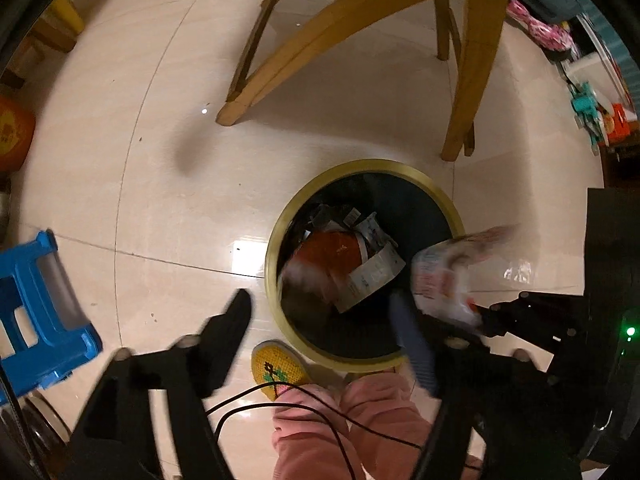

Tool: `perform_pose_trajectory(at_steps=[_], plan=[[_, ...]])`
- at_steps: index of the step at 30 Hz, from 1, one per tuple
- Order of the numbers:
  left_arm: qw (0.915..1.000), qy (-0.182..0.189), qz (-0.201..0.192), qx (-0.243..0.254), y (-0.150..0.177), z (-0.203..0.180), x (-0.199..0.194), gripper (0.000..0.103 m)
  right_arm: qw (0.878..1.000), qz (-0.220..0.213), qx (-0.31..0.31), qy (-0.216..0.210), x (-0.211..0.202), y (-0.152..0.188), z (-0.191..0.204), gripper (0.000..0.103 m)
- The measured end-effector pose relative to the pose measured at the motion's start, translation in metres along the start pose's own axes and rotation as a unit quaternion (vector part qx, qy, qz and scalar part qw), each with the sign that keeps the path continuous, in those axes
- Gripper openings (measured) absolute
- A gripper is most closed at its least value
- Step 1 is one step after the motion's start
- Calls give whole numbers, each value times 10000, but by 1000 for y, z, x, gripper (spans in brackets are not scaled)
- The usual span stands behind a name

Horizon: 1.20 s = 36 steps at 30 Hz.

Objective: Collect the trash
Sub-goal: 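Open both tools to drop the wrapper and tube into the bin, then raise both tools back toward the table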

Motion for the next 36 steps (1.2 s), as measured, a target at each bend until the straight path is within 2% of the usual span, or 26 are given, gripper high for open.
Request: perform_pose_trajectory(at_steps=[1, 3, 5, 13, 16, 22, 26, 31, 36], plan=[[10000, 0, -26, -68, 1, 1, -1, 75, 10000, -22, 11, -53, -1, 0, 1, 21], [9998, -54, -81, -193, 3, 6, -5, 76, 9998, -82, 40, -168, -5, -2, 3, 41], [9994, -113, -146, -296, 8, 8, -14, 78, 9995, -191, 95, -214, -8, -4, 2, 45], [9966, -526, -409, -490, 18, 18, -38, 78, 9975, -602, 359, 109, -22, -7, -6, 45], [9958, -598, -543, -424, 22, 16, -61, 78, 9959, -637, 588, 271, -30, -6, -8, 45], [9950, -655, -684, -324, 25, 7, -110, 78, 9914, -638, 1109, 268, -59, 4, -15, 45], [9938, -680, -844, -261, 32, -5, -164, 78, 9899, -678, 1234, 183, -100, 17, -8, 45], [9931, -730, -906, -148, 40, -17, -225, 78, 9909, -858, 1027, 173, -160, 32, 11, 45], [9899, -659, -1254, 116, 41, -33, -304, 78, 9888, -1278, 705, 305, -242, 42, 31, 45]])
Point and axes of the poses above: each gripper's, at about its wrist camera, not at the fingertips, and x roughly the way its jaws point, z to its left, y to its underside, the point moved 8 cm from there along x, roughly the way its jaws point, and after that the axes turned 8 degrees about y, right-handed, at the moved point
